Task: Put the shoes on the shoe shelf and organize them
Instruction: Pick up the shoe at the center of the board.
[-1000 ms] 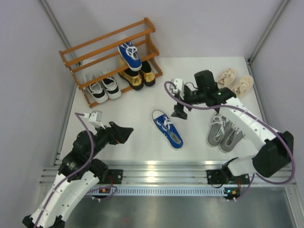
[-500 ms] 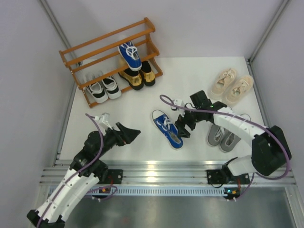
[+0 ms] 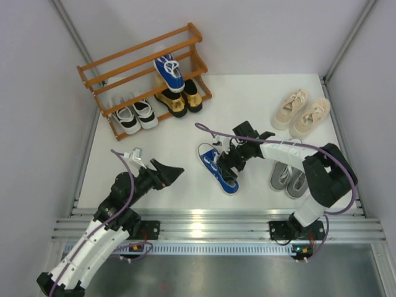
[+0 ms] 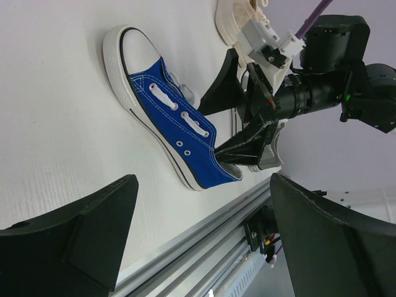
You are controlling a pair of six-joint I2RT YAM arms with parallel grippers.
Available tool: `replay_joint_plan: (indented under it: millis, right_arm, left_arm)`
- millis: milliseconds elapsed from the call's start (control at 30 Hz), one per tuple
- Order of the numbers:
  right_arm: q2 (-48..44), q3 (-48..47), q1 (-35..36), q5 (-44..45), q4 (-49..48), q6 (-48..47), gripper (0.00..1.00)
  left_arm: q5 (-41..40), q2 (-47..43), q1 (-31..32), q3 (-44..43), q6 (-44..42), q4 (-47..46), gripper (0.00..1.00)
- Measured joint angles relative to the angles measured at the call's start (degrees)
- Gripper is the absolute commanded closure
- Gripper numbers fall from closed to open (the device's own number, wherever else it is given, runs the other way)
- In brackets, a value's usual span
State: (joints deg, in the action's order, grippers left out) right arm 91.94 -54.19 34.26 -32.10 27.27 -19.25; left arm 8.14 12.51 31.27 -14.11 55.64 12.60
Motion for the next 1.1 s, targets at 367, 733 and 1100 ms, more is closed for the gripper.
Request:
replay_joint_plan:
  millis: [367, 733, 1100]
  right_arm:
    - [5.0, -1.8, 2.3, 6.1, -2.0, 1.5, 0.67]
    - [-0.5, 1.1, 2.4, -1.0, -1.0, -4.3, 1.00]
    - [-4.9, 1.1, 2.3, -2.6, -1.1, -7.3, 1.00]
  left_arm:
    - [0.2, -0.5, 0.0, 3.7, 3.0, -3.4, 0.07]
    - [1.8, 3.8, 0.0, 11.2, 7.6, -17.1, 0.07]
    - [8.8, 16.9, 0.0, 11.2, 8.8, -28.1, 0.07]
